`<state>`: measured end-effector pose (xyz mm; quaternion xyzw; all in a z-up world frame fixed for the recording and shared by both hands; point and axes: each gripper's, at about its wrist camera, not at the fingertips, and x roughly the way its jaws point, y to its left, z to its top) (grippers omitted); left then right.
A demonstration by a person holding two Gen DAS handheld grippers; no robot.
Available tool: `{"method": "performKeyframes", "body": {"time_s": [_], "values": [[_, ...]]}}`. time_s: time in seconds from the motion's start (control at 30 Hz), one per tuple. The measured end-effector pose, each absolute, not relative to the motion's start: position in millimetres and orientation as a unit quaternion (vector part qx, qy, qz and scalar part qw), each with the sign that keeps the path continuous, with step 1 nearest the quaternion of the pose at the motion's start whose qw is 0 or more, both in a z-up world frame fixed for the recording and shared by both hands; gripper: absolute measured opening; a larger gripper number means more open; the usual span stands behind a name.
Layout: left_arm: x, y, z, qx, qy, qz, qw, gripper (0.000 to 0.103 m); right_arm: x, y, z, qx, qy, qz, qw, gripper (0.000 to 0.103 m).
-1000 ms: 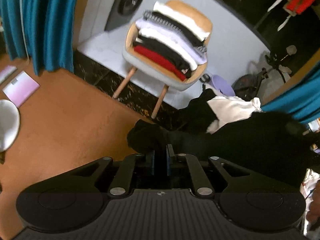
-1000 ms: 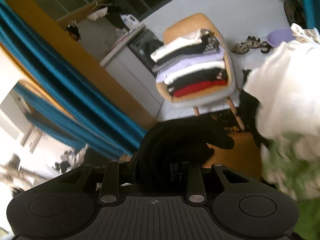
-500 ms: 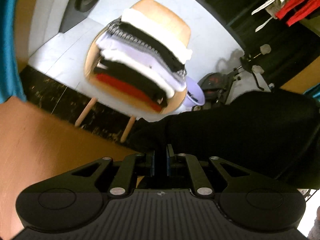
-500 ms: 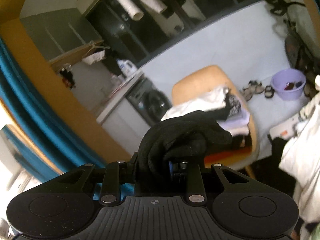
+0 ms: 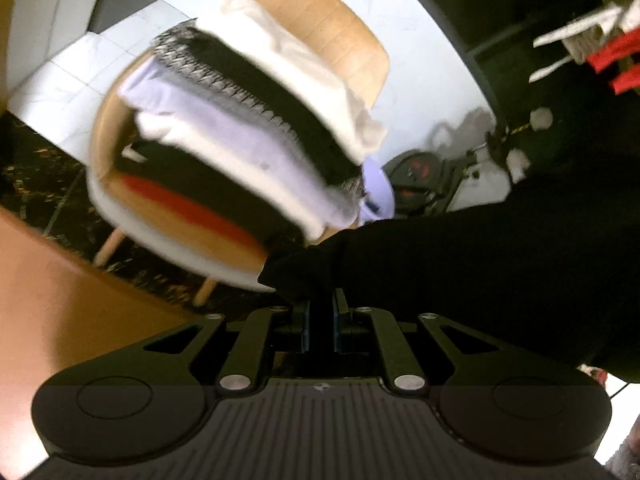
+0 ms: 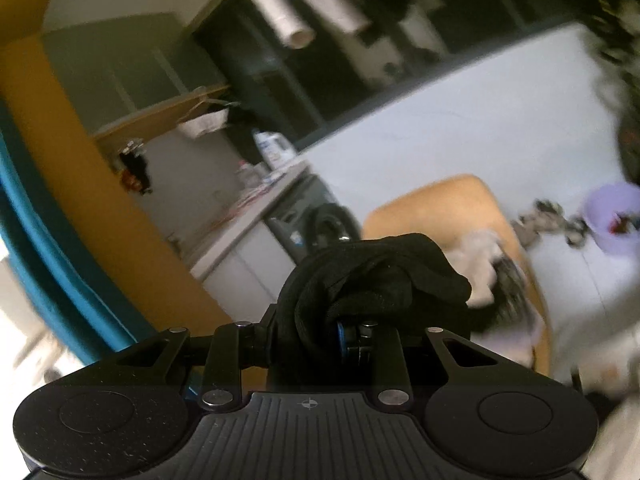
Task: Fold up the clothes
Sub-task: 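Carry the folded garment with both tools toward the tan chair, then lower the folded black garment with both tools onto the chair stack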
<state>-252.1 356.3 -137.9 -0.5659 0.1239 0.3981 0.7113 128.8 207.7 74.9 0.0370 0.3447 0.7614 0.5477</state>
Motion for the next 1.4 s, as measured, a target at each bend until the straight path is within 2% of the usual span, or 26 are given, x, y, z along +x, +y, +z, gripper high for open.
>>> {"method": "performKeyframes", "body": {"time_s": [0.23,0.4,0.53,0.67,0.8,0.87,0.9,1.0,1.07,1.1,1.13,1.17,1.23,1.4], "values": [[-259,458,-121,-0.554,0.082,0.398,0.727,0.011,109,345,120,0.047,0.326,0.791,0.515,0.024],[-323,535,-85,-0.505,0.043,0.453,0.734,0.011,70,442,141,0.055,0.309,0.812,0.492,0.024],[-379,597,-38,-0.449,0.047,0.501,0.738,0.011,48,515,152,0.077,0.303,0.819,0.481,0.024],[-389,668,-11,-0.426,0.083,0.507,0.744,0.011,58,574,143,0.097,0.303,0.803,0.504,0.025],[-340,733,-31,-0.415,0.152,0.485,0.754,0.011,106,617,93,0.101,0.334,0.748,0.564,0.025],[-300,757,-73,-0.421,0.205,0.475,0.745,0.012,140,635,51,0.081,0.360,0.713,0.596,0.026],[-280,766,-97,-0.422,0.234,0.475,0.735,0.017,159,645,22,0.056,0.372,0.687,0.622,0.027],[-238,783,-159,-0.409,0.337,0.496,0.689,0.017,208,672,-62,-0.013,0.429,0.603,0.672,0.035],[-238,781,-170,-0.420,0.336,0.511,0.670,0.019,239,683,-115,-0.034,0.483,0.543,0.686,0.036],[-243,778,-169,-0.434,0.320,0.508,0.672,0.023,251,681,-129,-0.022,0.508,0.519,0.687,0.037],[-249,775,-165,-0.446,0.306,0.506,0.672,0.026,259,676,-136,0.002,0.524,0.504,0.686,0.043],[-255,771,-160,-0.453,0.295,0.506,0.672,0.033,265,668,-138,0.031,0.531,0.499,0.684,0.054],[-265,765,-150,-0.462,0.279,0.499,0.678,0.034,270,648,-139,0.075,0.534,0.502,0.676,0.064],[-284,744,-134,-0.555,0.194,0.437,0.681,0.034,277,593,-141,0.134,0.567,0.511,0.632,0.064]]}}
